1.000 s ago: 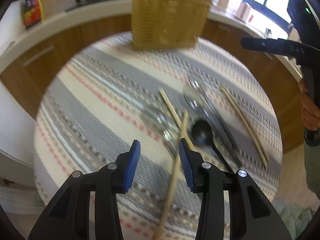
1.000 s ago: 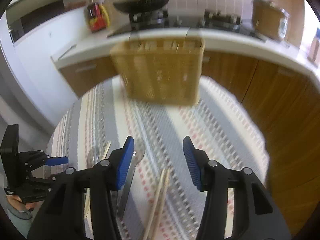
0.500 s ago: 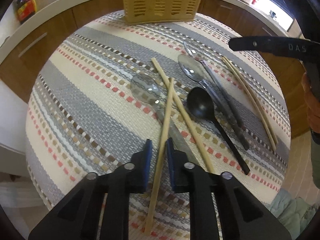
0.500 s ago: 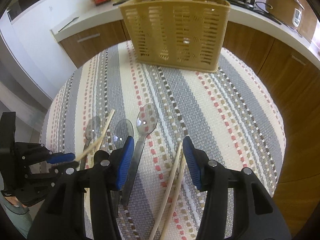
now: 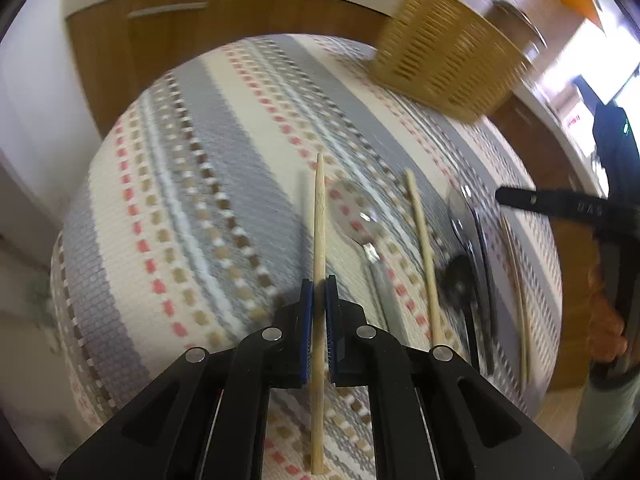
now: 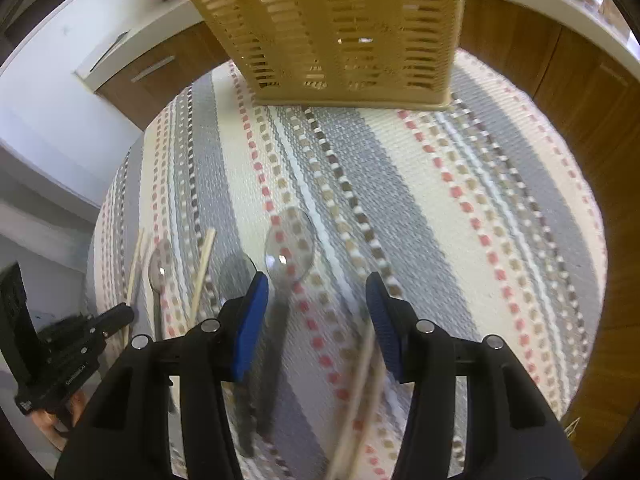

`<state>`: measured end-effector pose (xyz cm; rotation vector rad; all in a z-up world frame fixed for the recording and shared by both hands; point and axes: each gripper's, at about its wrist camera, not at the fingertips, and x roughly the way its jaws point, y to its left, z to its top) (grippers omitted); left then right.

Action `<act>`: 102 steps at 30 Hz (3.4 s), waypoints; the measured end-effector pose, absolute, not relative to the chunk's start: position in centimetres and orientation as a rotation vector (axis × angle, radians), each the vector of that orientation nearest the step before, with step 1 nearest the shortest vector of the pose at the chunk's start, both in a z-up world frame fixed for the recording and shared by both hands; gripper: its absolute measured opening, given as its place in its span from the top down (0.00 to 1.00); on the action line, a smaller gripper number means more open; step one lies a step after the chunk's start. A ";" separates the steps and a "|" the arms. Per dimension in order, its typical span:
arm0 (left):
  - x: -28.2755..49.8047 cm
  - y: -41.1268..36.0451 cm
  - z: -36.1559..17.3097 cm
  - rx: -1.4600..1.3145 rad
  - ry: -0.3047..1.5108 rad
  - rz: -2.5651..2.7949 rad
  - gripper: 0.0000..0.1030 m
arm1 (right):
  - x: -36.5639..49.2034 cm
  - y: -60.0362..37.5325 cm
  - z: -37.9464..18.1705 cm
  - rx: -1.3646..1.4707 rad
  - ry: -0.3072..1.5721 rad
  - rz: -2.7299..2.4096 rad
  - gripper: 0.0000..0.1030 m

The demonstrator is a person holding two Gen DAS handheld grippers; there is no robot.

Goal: Organize utensils

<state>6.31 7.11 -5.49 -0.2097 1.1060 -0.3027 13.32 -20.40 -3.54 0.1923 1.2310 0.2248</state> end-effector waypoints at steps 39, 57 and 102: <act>11.6 6.3 -0.3 -0.156 0.912 -0.324 0.97 | 13.4 -13.2 -3.6 -0.082 1.209 0.174 0.70; 5.5 2.8 10.6 -0.109 0.330 -0.323 0.97 | 6.2 -18.4 8.7 -0.054 0.726 0.203 0.71; 25.5 -5.6 10.9 -0.123 0.057 -0.354 0.96 | 22.7 -26.3 13.1 -0.084 0.477 -0.093 0.71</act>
